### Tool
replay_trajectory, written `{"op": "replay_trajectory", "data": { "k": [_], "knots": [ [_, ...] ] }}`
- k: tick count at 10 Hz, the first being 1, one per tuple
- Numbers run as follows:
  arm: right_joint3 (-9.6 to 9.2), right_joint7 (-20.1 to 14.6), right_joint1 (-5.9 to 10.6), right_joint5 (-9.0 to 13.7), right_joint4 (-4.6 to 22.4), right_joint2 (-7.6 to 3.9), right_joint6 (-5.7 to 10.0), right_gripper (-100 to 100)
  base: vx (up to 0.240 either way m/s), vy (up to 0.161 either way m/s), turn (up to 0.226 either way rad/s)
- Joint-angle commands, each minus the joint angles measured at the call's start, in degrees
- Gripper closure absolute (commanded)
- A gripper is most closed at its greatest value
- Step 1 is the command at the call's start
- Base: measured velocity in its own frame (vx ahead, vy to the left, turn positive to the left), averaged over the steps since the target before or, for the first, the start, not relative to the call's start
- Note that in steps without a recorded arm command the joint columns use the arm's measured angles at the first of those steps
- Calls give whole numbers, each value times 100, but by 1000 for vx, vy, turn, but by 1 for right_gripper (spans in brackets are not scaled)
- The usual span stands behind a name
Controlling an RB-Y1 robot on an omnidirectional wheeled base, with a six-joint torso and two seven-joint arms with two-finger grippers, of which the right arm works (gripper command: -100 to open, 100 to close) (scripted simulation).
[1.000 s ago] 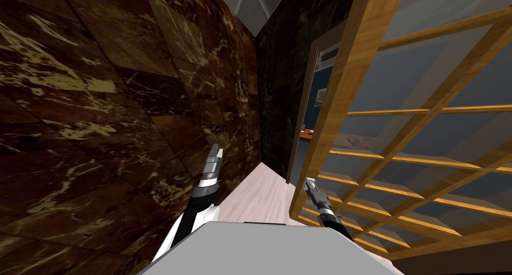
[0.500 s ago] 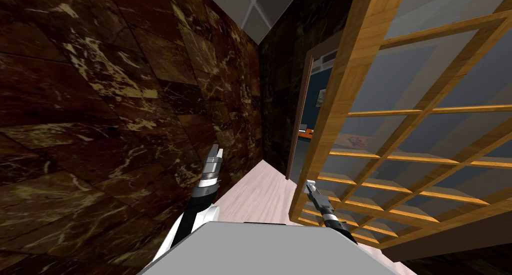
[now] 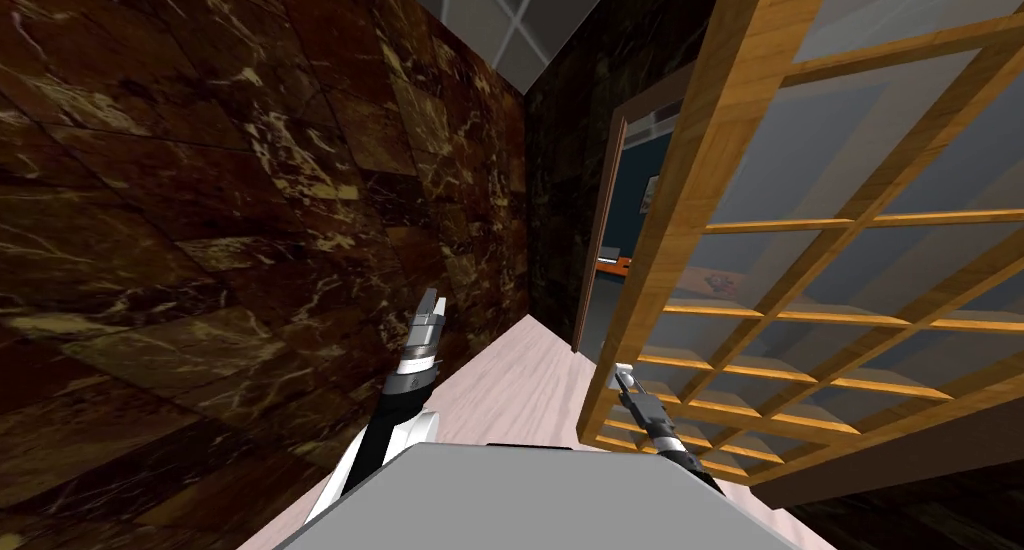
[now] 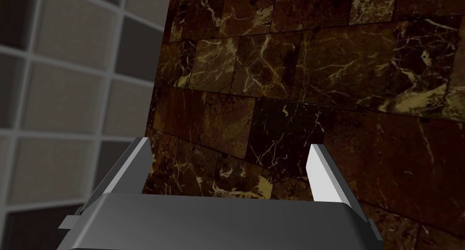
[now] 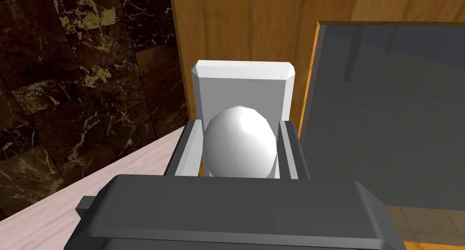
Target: Pull the door open
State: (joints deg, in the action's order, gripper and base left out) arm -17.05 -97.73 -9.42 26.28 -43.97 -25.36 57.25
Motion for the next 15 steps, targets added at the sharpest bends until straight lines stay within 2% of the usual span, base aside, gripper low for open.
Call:
{"op": "replay_trajectory", "data": {
  "k": [1,5,6,7,8,15],
  "knots": [
    [-95,-108,-72,-49,42,-69,127,100,-199,-45,110],
    [-304,-362,-235,-161,84,-270,436,100,-224,-41,111],
    [-275,-321,-198,-147,72,-248,372,100,-102,-6,13],
    [-336,-402,-248,-180,151,-290,511,100,-158,-51,164],
    [-349,-420,-258,-187,168,-302,545,100,-188,-68,144],
    [-535,-685,-408,-291,417,-479,1053,100,-181,-46,128]
  ]
}}
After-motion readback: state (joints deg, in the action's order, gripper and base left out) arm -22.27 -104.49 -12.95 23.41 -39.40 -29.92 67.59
